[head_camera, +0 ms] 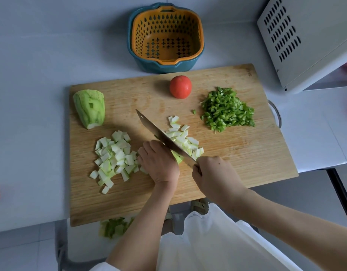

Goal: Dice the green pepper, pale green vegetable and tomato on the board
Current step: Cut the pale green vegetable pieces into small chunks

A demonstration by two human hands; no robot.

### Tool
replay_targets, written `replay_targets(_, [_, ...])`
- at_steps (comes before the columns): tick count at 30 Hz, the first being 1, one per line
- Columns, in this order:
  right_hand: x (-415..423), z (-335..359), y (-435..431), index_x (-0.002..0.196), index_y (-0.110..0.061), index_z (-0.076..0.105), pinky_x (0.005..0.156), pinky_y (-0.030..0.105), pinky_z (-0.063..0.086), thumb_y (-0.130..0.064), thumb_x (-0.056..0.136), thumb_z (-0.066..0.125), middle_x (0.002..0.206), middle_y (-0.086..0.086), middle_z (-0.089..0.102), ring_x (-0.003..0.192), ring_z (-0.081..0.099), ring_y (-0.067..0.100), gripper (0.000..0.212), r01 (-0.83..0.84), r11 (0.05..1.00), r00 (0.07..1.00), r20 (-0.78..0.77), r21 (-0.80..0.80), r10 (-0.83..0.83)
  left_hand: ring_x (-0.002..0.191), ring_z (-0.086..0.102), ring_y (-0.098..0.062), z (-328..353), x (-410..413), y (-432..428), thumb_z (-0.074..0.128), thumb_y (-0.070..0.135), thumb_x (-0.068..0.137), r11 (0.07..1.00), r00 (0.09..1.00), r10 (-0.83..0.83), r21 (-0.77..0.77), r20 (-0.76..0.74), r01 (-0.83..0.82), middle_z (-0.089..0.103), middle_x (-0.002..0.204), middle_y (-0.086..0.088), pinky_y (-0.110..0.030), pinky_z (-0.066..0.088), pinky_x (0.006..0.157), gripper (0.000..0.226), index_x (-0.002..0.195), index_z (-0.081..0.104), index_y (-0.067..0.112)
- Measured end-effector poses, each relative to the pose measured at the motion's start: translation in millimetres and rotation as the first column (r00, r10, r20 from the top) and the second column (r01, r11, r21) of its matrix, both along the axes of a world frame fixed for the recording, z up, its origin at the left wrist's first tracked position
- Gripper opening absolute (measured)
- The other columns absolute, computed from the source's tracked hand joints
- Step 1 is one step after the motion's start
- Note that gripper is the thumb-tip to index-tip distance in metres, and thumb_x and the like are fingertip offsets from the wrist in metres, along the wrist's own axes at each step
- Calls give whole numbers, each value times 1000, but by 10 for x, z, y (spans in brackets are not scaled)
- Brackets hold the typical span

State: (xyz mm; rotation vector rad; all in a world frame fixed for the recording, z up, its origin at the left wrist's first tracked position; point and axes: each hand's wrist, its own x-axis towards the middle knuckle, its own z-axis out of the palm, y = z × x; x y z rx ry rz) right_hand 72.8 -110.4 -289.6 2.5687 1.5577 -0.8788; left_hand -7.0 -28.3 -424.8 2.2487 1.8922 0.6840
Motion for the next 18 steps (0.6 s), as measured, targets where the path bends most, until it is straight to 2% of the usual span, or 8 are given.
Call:
replay_targets(2, [-36,-52,38,59,-19,26,42,26,23,-20,96,36,57,-2,35,46,30,13,39,2,1000,1000,-1,-12,-2,66,50,-30,-1,3,2,66,3,67,1000,1000,6,-6,16,-6,52,73,-12,-36,38,60,36,83,36,15])
replay_targets(6, [-57,-270,165,59,-18,26,43,27,23,-19,97,36,58,-1,34,50,33,17,40,24,1000,999,-42,-5,-24,70,54,-32,-5,12,-1,44,16,77,999,1000,7,54,23,-9,56,76,-14,-36,43,63,8,82,39,12])
replay_targets(9, [6,-310,146,57,-15,29,46,30,26,-20,95,39,55,1,36,52,36,21,40,62,997,993,-102,50,-57,74,54,-31,-33,10,-11,53,14,78,998,1000,27,56,12,-27,57,80,-14,-37,42,67,16,84,39,12])
replay_targets(11, [47,-231,52,57,-15,29,46,28,24,-19,94,40,53,0,35,48,32,17,39,77,994,992,-109,73,-68,73,54,-31,-28,11,-8,66,7,69,998,999,48,34,1,-48,57,79,-14,-36,41,67,30,83,41,11])
replay_targets(13, [54,-122,-41,57,-17,29,44,26,22,-20,95,39,52,-1,35,45,29,15,40,50,996,995,-89,68,-44,69,53,-31,-17,7,-2,70,1,63,999,999,43,16,2,-43,55,76,-13,-37,38,65,36,82,41,11])
replay_targets(15, [31,-52,-93,58,-18,28,43,25,21,-21,96,37,53,-1,35,45,30,15,40,8,999,998,-55,44,-5,67,52,-31,-10,-4,-9,66,0,64,999,999,33,25,18,-34,53,74,-13,-37,39,62,36,82,39,13])
replay_targets(18, [2,-55,-60,58,-18,28,42,25,21,-21,97,35,55,-1,36,45,30,14,39,-9,1000,1000,-20,2,9,67,51,-31,-12,-10,-18,49,3,71,999,997,6,38,78,-9,52,75,-13,-36,41,61,22,84,35,14])
